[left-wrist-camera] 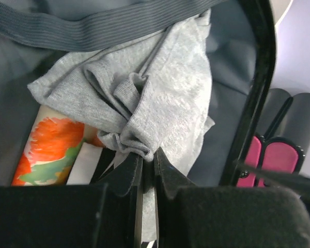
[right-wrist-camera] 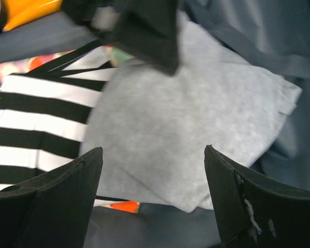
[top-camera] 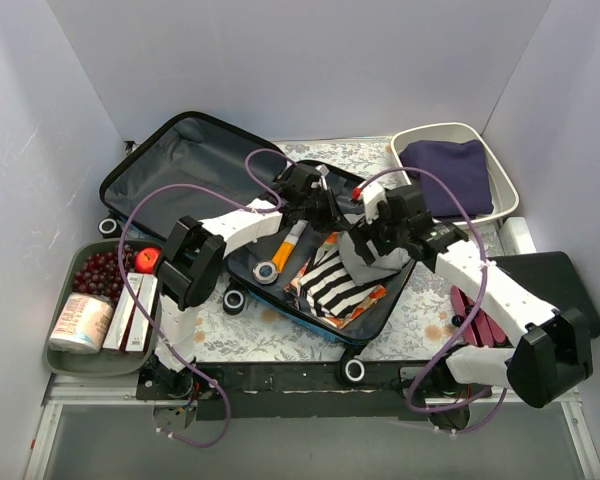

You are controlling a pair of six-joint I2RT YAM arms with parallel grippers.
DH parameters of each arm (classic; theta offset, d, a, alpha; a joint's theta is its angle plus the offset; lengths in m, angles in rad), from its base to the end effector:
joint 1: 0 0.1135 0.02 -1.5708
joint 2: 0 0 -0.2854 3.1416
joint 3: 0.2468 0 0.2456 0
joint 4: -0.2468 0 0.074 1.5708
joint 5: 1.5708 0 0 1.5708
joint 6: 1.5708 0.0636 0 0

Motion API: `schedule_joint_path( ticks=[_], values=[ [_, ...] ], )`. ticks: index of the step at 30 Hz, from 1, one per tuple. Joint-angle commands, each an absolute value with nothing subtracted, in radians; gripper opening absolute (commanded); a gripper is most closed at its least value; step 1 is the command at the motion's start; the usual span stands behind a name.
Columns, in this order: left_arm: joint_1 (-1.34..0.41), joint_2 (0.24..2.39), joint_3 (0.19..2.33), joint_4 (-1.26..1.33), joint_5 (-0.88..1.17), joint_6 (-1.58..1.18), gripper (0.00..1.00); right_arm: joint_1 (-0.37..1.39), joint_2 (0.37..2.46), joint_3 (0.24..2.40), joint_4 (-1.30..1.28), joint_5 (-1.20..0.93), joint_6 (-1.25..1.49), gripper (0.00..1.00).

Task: Open, take out, and arrange the luggage

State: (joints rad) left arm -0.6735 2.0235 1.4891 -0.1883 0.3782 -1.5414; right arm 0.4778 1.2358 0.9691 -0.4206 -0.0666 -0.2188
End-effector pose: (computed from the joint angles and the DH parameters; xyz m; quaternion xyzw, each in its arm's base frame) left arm 0.3607 -0.3179 0.2124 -0.3062 0.8447 -0.4381 0.0274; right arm 0.2449 0.1316 0.2909 -0.3217 0.8444 0.0850 0.4198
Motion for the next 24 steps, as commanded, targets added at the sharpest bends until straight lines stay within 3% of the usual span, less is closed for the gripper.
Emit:
schedule_joint_path(
  ticks=[1, 7, 11, 24],
  values=[
    [-0.676, 1.967, 1.543, -0.230, 0.336, -1.572, 0.00, 0.650, 1.235, 0.956, -0.456, 0.064, -0.252, 0.87],
    [-0.676, 1.997, 1.611, -0.322, 0.324, -1.650, 0.00, 0.761, 1.269, 0.910, -0.302, 0.313, -0.017, 0.87],
    [-0.676, 1.991, 1.609, -0.334, 0.328, -1.689, 0.00, 0.776, 1.285, 0.861, -0.146, 0.365, 0.055, 0.87],
    [-0.695, 2.008, 1.661, -0.379, 0.328, -1.746, 0.00, 0.781, 1.377, 0.796, -0.009, 0.502, 0.121, 0.89]
  ],
)
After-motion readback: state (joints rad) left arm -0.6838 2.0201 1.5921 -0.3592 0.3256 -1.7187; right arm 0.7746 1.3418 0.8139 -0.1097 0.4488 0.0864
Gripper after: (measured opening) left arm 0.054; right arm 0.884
